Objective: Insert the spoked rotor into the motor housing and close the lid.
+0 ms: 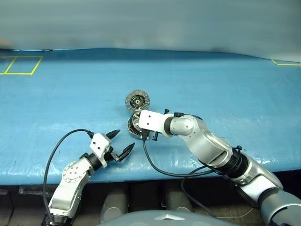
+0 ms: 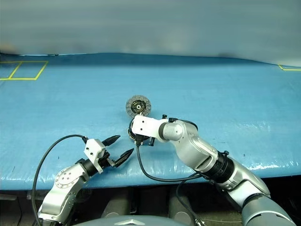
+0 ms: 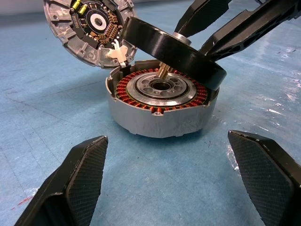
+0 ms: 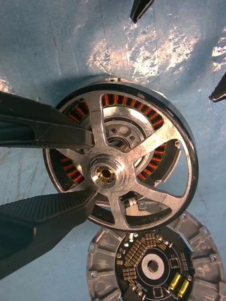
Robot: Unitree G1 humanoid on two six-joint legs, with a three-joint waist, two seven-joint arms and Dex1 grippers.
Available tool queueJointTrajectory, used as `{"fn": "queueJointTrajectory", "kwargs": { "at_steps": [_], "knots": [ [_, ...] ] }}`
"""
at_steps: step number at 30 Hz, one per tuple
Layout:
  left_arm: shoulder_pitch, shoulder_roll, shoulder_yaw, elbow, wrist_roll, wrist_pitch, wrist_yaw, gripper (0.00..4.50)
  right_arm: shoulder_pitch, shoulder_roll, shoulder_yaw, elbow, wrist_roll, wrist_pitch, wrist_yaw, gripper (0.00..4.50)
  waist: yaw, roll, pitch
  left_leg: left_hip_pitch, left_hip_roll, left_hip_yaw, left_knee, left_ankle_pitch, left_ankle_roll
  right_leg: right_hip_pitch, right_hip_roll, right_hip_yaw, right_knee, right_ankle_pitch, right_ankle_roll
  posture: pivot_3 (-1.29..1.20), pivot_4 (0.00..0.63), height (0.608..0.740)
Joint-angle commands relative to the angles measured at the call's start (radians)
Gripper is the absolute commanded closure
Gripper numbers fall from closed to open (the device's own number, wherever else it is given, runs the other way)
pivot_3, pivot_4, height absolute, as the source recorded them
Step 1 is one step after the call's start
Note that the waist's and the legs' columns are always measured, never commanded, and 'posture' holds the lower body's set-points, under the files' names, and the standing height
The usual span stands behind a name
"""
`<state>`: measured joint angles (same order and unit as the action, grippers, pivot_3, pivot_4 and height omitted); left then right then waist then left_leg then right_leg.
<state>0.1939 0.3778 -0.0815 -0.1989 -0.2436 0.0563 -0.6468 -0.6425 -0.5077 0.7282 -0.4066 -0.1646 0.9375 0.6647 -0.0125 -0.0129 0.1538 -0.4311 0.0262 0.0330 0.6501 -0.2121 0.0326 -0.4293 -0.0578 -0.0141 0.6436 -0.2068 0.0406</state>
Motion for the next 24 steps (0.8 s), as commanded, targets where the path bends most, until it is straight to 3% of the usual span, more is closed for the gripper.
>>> {"fn": "queueJointTrajectory", "kwargs": {
  "at_steps": [1,5,14,21,24],
  "knots": [
    [-0.006,-0.001,0.001,-0.009,-0.002,-0.014,-0.004,0.0,0.012,0.002,-0.017,-0.011,-0.007,-0.001,0.004,3.34,0.0,0.0,0.0,0.0,0.0,0.0,0.0,0.0,0.0,0.0,0.0,0.0,0.0,0.0,0.0,0.0,0.15,0.74],
    [-0.008,-0.001,0.001,-0.009,-0.001,-0.014,-0.006,0.0,0.022,0.016,-0.02,0.001,-0.005,-0.004,0.005,3.34,0.0,0.0,0.0,0.0,0.0,0.0,0.0,0.0,0.0,0.0,0.0,0.0,0.0,0.0,0.0,0.0,0.15,0.74],
    [-0.009,-0.001,0.003,-0.01,0.001,-0.011,-0.003,0.0,0.018,0.057,-0.05,0.017,-0.017,-0.007,-0.01,0.57,0.0,-0.002,-0.001,0.0,0.0,0.0,0.0,0.0,0.0,0.001,0.001,0.0,0.0,0.002,-0.003,0.0,0.15,0.74],
    [-0.007,-0.003,0.007,-0.011,-0.003,-0.011,0.0,0.0,0.021,0.099,-0.181,-0.057,0.042,0.058,-0.019,0.57,0.0,-0.002,-0.001,0.0,0.0,0.0,0.0,0.0,0.0,0.001,0.0,0.0,0.0,0.001,-0.001,0.0,0.15,0.74],
    [-0.005,-0.003,0.013,-0.013,-0.002,-0.015,0.005,0.0,0.045,0.132,-0.297,-0.094,0.099,0.102,-0.029,1.18,0.0,-0.002,-0.001,0.0,0.0,0.0,0.0,0.0,0.0,0.001,0.0,0.0,0.0,0.0,-0.001,0.0,0.15,0.74]
  ]
}}
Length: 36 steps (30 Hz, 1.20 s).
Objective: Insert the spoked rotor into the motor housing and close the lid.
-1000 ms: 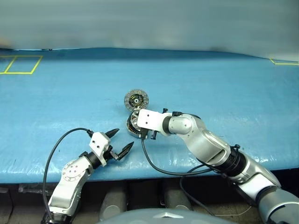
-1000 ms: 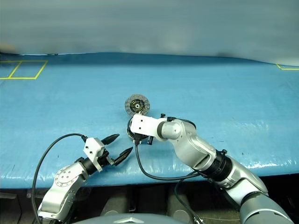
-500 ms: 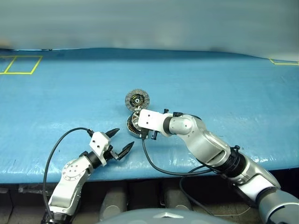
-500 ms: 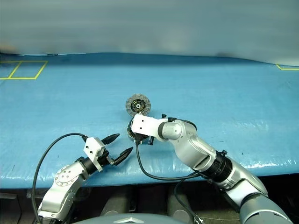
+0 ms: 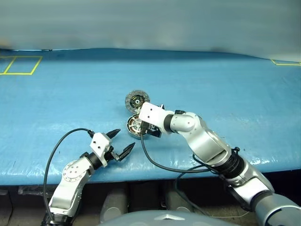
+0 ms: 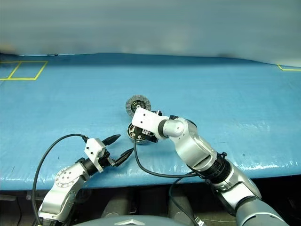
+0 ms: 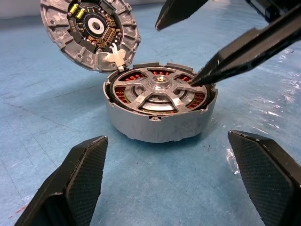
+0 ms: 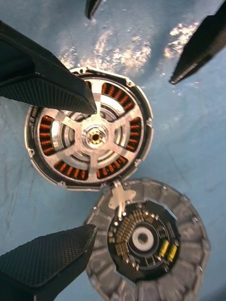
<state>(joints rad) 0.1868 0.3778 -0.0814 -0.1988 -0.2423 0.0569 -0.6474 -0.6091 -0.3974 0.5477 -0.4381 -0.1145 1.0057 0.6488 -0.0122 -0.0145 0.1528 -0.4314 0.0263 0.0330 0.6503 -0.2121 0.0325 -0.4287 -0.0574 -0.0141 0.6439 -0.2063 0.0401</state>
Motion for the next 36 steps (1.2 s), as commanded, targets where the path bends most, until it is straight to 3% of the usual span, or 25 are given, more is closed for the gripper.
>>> {"fn": "queueJointTrajectory", "kwargs": {
  "at_steps": [1,4,10,17,23,30,36],
  "knots": [
    [0.002,-0.003,0.014,-0.013,-0.003,-0.017,0.007,0.0,0.019,0.027,-0.147,-0.071,0.065,0.044,-0.014,1.51,0.001,0.0,0.0,0.0,0.0,0.0,0.0,0.0,0.0,0.0,0.0,0.0,0.0,0.0,0.0,0.0,0.15,0.74],
    [0.002,-0.004,0.018,-0.013,-0.004,-0.022,0.014,0.0,0.025,0.016,-0.194,-0.064,0.086,0.052,-0.023,2.45,0.001,0.0,0.0,0.0,0.0,0.0,0.0,0.0,0.0,0.0,0.0,0.0,0.0,0.0,0.0,0.0,0.15,0.74],
    [-0.004,-0.004,0.015,-0.009,0.01,-0.044,0.021,0.0,-0.055,0.02,-0.293,0.181,0.061,-0.081,-0.129,4.48,-0.004,0.0,0.0,0.0,0.0,0.001,0.0,0.0,0.0,0.0,-0.001,0.0,0.0,0.001,-0.001,0.0,0.15,0.74],
    [0.002,-0.012,0.004,-0.012,0.008,-0.053,0.019,0.0,-0.203,0.056,-0.288,0.619,-0.005,-0.469,-0.243,4.48,-0.01,0.0,0.0,0.0,0.0,0.003,-0.001,0.0,0.0,0.0,0.001,0.001,0.0,0.002,-0.003,0.0,0.15,0.74],
    [0.016,-0.023,-0.001,-0.018,0.011,-0.055,0.021,0.0,-0.377,0.159,-0.33,1.054,0.053,-0.773,-0.175,4.48,-0.019,0.001,0.001,0.001,0.001,0.003,-0.001,0.0,0.0,0.0,0.003,0.002,0.0,0.003,-0.002,0.0,0.15,0.74],
    [0.044,-0.036,-0.009,-0.035,0.01,-0.059,0.036,0.0,-0.488,0.235,-0.349,1.347,0.062,-0.98,-0.102,4.48,-0.019,0.002,0.001,0.001,0.001,0.003,-0.001,0.0,0.001,0.0,0.003,0.003,0.0,0.003,-0.002,0.0,0.15,0.74],
    [0.061,-0.039,-0.01,-0.044,0.014,-0.058,0.048,0.0,-0.503,0.283,-0.37,1.398,0.134,-0.906,0.162,4.48,-0.021,0.002,0.002,0.001,0.001,0.003,-0.001,0.0,0.001,0.0,0.003,0.003,0.0,0.003,-0.002,0.0,0.15,0.74]
  ]
}}
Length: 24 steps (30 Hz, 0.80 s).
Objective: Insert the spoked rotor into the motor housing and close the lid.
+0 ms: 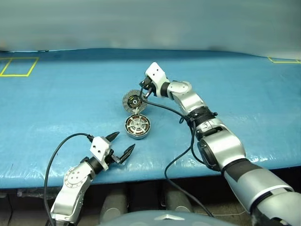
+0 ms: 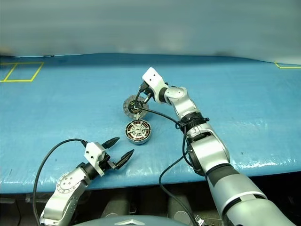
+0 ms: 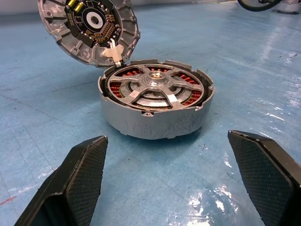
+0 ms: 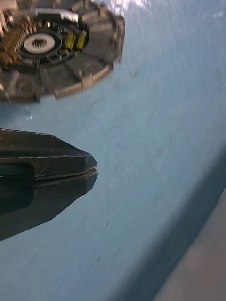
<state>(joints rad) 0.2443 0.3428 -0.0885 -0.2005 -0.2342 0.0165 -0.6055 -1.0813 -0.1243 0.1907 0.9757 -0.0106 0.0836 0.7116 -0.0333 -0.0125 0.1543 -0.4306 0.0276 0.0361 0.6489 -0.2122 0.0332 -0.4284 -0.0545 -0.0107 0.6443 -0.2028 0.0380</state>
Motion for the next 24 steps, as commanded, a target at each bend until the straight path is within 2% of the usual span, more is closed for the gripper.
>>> {"fn": "queueJointTrajectory", "kwargs": {
  "at_steps": [1,11,17,24],
  "knots": [
    [0.006,-0.004,-0.004,-0.042,0.006,-0.018,0.006,0.0,-0.028,0.014,-0.012,-0.019,0.031,0.021,0.12,4.48,0.0,0.0,0.0,0.0,0.0,0.0,0.0,0.0,0.0,0.0,0.0,0.0,0.0,0.0,0.0,0.0,0.15,0.74],
    [0.012,-0.002,-0.006,-0.031,0.006,-0.026,0.004,0.0,0.004,0.005,-0.028,-0.116,0.087,0.14,0.291,4.48,0.0,0.0,0.0,0.0,0.0,0.0,0.0,0.0,0.0,0.0,-0.001,0.0,0.0,0.0,0.0,0.0,0.15,0.74],
    [-0.001,-0.001,-0.009,-0.015,0.004,-0.026,-0.006,0.0,0.091,-0.025,0.023,-0.333,0.117,0.292,0.424,4.48,0.003,0.0,0.0,0.0,0.0,0.0,0.0,0.0,0.0,0.0,-0.001,0.0,0.0,0.0,-0.001,0.0,0.15,0.74],
    [-0.017,-0.002,-0.008,-0.002,0.007,-0.024,-0.011,0.0,0.186,-0.063,0.086,-0.521,0.125,0.399,0.475,4.48,0.006,0.0,0.0,0.0,0.0,0.0,0.001,0.0,0.0,0.0,-0.001,0.0,0.0,0.0,-0.001,0.0,0.15,0.74]
  ]
}}
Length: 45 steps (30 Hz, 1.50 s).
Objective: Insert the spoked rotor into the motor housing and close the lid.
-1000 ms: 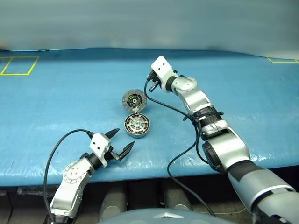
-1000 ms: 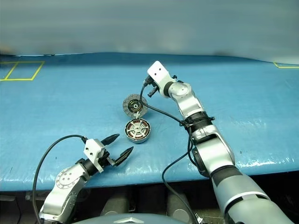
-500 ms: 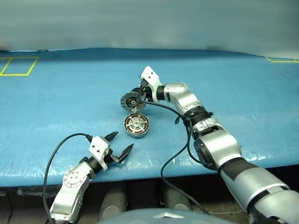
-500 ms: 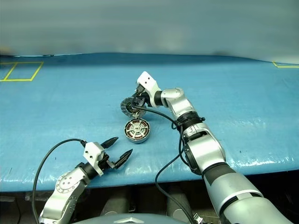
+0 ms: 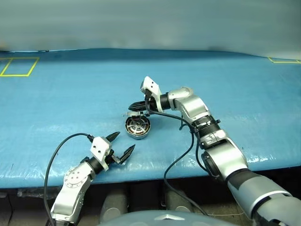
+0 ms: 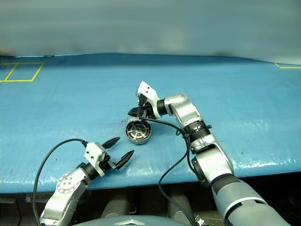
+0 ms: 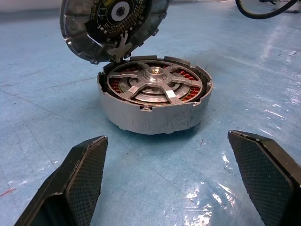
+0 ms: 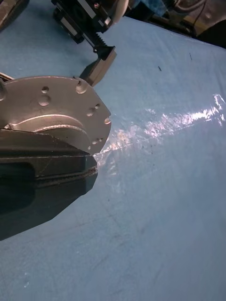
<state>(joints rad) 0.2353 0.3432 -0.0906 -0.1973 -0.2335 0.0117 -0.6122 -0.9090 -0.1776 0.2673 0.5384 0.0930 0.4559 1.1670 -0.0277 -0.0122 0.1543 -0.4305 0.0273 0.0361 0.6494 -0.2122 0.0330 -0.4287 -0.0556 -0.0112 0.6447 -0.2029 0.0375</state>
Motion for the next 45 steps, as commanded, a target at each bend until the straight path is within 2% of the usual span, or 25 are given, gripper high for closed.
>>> {"fn": "queueJointTrajectory", "kwargs": {
  "at_steps": [1,9,19,25,27,31,34,39,45],
  "knots": [
    [-0.009,-0.003,-0.006,-0.004,0.006,-0.019,-0.004,0.0,0.027,-0.013,0.016,-0.104,0.024,0.037,0.021,4.48,0.001,0.0,0.0,0.0,0.0,0.0,0.0,0.0,0.0,0.0,0.0,0.0,0.0,0.0,0.0,0.0,0.15,0.74],
    [-0.017,0.001,-0.002,-0.006,0.003,-0.009,-0.002,0.0,0.124,-0.019,0.023,-0.216,0.04,0.078,-0.033,4.48,0.003,0.0,0.0,0.0,0.0,0.0,0.0,0.0,0.0,0.0,0.0,0.0,0.0,0.0,0.0,0.0,0.15,0.74],
    [-0.024,0.007,0.005,-0.012,0.002,-0.001,0.0,0.0,0.322,-0.036,0.01,-0.413,0.091,0.167,-0.151,4.48,0.007,0.0,0.0,0.0,0.0,0.0,0.001,0.0,0.0,0.001,0.0,0.0,0.0,0.0,0.0,0.0,0.15,0.74],
    [-0.024,0.011,0.003,-0.019,-0.002,0.008,-0.002,0.0,0.437,-0.082,0.008,-0.625,0.124,0.233,-0.217,4.48,0.009,-0.001,0.0,0.0,0.0,0.0,0.001,0.0,0.0,0.001,0.0,-0.001,0.0,0.0,0.0,0.0,0.15,0.74],
    [-0.021,0.011,0.003,-0.022,-0.003,0.012,0.0,0.0,0.485,-0.063,-0.031,-0.753,0.171,0.267,-0.272,4.48,0.011,-0.001,0.0,0.0,0.0,0.0,0.001,0.0,0.0,0.0,0.0,0.0,0.0,0.0,0.0,0.0,0.15,0.74],
    [-0.016,0.013,0.005,-0.027,-0.005,0.018,0.0,0.0,0.557,0.027,-0.089,-0.977,0.18,0.364,-0.498,4.48,0.007,-0.001,0.0,0.0,0.001,0.0,0.001,0.0,0.0,0.0,0.0,0.0,0.0,-0.001,0.002,0.0,0.15,0.74],
    [-0.015,0.015,0.007,-0.029,-0.005,0.018,-0.002,0.0,0.618,0.086,-0.067,-1.078,0.124,0.397,-0.665,3.99,0.011,-0.001,-0.001,0.0,0.001,-0.001,0.001,0.0,-0.001,0.0,0.0,-0.001,0.0,-0.003,0.004,0.0,0.15,0.74],
    [-0.023,0.008,0.009,-0.021,-0.008,-0.002,-0.005,0.0,0.688,0.136,0.077,-1.111,-0.004,0.429,-0.881,2.27,0.012,-0.001,-0.001,0.0,0.0,0.0,0.001,-0.001,-0.002,-0.003,-0.006,-0.003,-0.002,-0.002,0.004,0.0,0.15,0.74],
    [-0.034,-0.005,0.014,-0.012,-0.013,-0.013,-0.002,0.0,0.666,0.145,0.162,-1.057,-0.071,0.429,-0.961,0.3,0.01,-0.001,-0.001,0.0,0.001,-0.001,0.001,-0.001,-0.001,-0.003,-0.005,-0.004,-0.001,-0.003,0.003,0.0,0.15,0.74]
  ]
}}
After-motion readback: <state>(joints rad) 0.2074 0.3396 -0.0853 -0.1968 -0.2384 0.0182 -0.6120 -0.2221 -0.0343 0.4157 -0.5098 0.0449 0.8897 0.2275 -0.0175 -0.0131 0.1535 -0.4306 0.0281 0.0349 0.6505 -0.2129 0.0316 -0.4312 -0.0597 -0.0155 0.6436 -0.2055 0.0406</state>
